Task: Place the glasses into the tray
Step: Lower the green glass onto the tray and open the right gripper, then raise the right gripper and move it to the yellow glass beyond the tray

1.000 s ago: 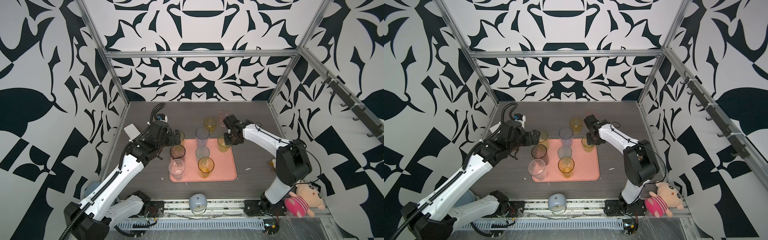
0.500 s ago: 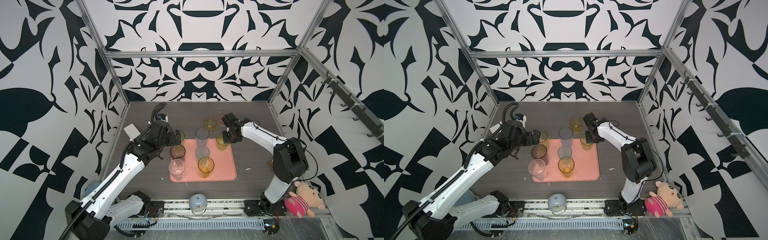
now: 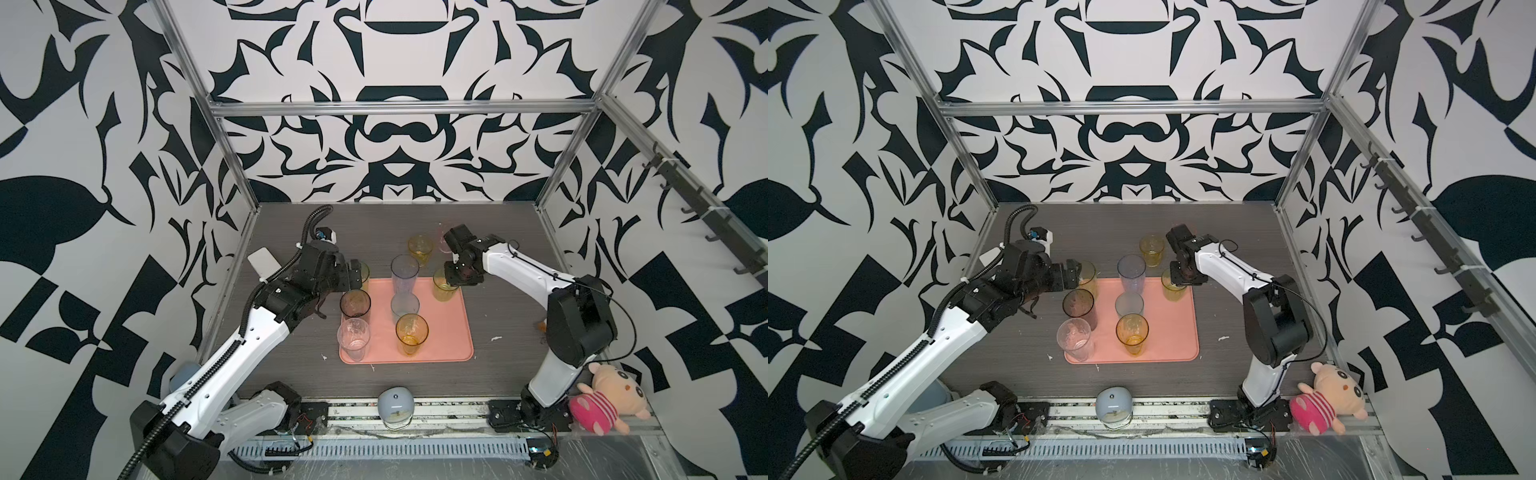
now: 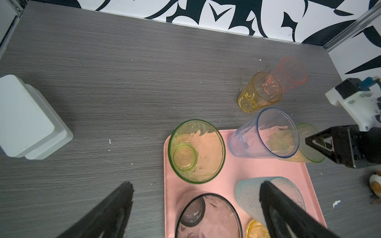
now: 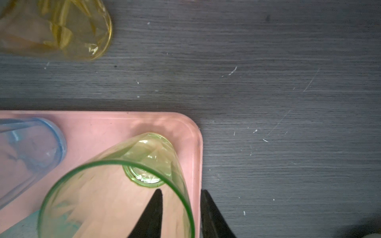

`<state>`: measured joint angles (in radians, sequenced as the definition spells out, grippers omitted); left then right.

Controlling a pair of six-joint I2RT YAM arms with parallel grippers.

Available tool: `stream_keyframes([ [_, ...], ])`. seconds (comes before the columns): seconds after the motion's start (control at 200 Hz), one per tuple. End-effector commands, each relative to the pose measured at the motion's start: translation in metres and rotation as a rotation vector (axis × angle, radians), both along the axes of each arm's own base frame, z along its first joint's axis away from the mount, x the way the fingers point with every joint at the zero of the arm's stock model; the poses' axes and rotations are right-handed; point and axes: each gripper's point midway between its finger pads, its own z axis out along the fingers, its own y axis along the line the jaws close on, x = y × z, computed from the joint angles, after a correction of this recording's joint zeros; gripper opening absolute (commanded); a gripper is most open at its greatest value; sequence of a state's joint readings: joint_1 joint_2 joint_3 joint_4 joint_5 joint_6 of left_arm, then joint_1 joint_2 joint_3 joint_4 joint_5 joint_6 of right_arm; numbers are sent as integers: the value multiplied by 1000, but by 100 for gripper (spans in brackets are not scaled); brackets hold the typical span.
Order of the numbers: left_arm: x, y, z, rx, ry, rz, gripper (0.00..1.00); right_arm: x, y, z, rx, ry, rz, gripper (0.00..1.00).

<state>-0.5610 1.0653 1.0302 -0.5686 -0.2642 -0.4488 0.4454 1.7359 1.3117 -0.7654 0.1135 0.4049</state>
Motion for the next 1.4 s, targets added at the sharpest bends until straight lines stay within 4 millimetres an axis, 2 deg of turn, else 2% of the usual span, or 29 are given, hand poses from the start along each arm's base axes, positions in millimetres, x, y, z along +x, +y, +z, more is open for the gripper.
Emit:
stream_keyframes([
  [0.0, 4, -3, 15, -23, -28, -3, 100, 4, 2, 39, 33, -78, 13, 40],
  [0.22, 2, -1, 19, -26, -32, -1, 99, 4, -2, 69, 46, -143, 12, 51],
  [0.44, -1, 2, 16, -32, -25, 16, 99, 8, 2, 93, 78, -197, 24, 52],
  [0.76, -6, 2, 12, -76, 3, 35, 100, 28, 17, 117, 153, -294, 31, 51],
  [1.05, -10, 2, 8, -91, 22, 37, 99, 51, 30, 120, 181, -329, 30, 49],
  [1.395, -11, 3, 5, -81, 33, 36, 100, 83, 40, 98, 162, -324, 7, 49],
])
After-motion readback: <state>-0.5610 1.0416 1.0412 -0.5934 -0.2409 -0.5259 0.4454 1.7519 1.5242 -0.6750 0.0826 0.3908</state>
